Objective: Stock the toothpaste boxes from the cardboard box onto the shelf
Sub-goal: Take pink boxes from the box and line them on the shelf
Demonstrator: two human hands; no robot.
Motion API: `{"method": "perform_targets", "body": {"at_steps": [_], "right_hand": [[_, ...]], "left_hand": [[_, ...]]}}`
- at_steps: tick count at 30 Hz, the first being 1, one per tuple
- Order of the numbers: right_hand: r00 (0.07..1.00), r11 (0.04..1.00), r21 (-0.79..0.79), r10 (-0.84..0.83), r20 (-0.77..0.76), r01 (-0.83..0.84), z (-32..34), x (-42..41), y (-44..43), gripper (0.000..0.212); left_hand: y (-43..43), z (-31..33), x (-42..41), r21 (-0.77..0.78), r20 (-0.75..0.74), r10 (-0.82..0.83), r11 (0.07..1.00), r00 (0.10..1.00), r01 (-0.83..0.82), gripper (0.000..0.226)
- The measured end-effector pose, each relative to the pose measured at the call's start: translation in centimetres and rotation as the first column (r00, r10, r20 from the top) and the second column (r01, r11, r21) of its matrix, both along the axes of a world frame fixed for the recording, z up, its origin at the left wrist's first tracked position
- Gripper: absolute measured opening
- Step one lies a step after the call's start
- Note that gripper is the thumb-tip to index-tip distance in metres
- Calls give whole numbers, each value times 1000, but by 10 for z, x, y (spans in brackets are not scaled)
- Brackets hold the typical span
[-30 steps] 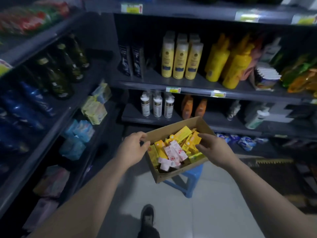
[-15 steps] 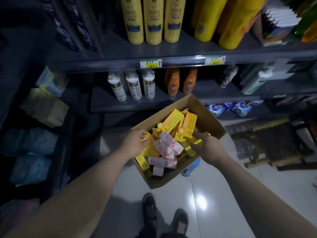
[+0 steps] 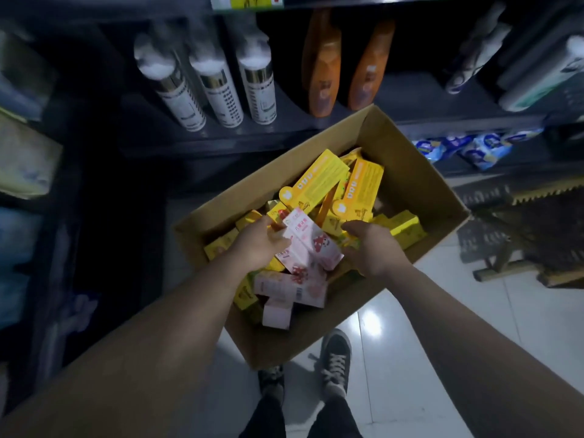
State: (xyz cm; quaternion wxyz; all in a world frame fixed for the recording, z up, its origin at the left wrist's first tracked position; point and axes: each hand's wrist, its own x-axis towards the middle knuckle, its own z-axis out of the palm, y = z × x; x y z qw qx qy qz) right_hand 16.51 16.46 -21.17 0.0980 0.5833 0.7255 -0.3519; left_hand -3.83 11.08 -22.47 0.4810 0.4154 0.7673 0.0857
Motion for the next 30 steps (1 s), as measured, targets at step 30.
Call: {"method": "perform_targets", "body": {"at_steps": [30], "right_hand": [[964,967,-56,-252,-89,248,55,-29,1,46]], "left_hand": [[-29,67,-70,300,-53,166,943,985,-143,32]]}}
